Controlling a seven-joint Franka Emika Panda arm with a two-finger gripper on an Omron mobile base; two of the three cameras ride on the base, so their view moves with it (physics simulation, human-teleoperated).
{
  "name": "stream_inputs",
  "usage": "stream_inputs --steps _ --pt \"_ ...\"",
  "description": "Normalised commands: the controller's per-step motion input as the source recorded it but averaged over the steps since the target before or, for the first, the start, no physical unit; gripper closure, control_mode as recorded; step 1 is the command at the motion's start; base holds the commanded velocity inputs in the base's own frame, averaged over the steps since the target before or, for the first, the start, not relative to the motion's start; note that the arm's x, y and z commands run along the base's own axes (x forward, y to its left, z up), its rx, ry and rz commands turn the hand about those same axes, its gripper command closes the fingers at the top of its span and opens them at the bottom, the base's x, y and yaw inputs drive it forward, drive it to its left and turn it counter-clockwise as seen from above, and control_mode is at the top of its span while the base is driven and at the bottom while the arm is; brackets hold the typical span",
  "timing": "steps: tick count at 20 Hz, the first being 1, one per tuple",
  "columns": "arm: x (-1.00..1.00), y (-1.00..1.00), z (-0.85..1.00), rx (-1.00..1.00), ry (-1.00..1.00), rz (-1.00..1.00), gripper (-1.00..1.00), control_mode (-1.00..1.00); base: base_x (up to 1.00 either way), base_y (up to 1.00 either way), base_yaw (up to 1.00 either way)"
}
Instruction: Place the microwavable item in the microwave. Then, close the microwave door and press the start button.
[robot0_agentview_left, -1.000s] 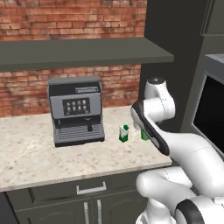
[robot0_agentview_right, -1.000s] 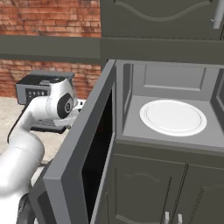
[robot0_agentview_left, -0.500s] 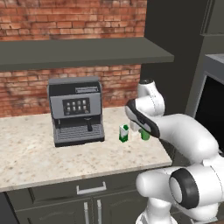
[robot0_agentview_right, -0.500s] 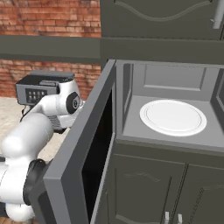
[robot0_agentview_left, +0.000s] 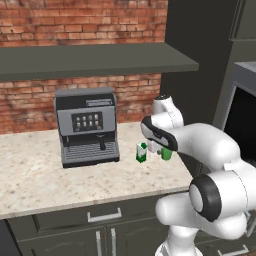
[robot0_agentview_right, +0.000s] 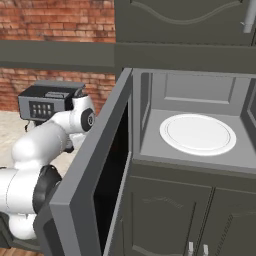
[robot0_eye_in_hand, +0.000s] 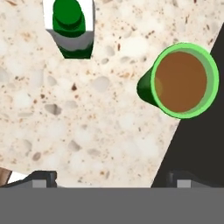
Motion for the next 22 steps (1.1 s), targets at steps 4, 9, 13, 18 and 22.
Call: stream_inputs --steps 4,9,13,18,22 --pt "0.14 -0.07 -0.15 0.0 0.0 0.05 -1.0 -1.0 0.0 0.0 0.0" --pt "0.19 -0.05 -0.2 0.0 0.01 0.05 -1.0 -1.0 0.0 0.0 0.0" --pt "0.21 -0.07 -0.14 0.0 0.0 0.05 -1.0 -1.0 0.0 0.0 0.0" --pt "0.17 -0.07 -0.07 0.0 0.0 0.05 -1.0 -1.0 0.0 0.0 0.0" --pt "0.21 -0.02 -0.16 0.0 0.03 0.04 -1.0 -1.0 0.0 0.0 0.0"
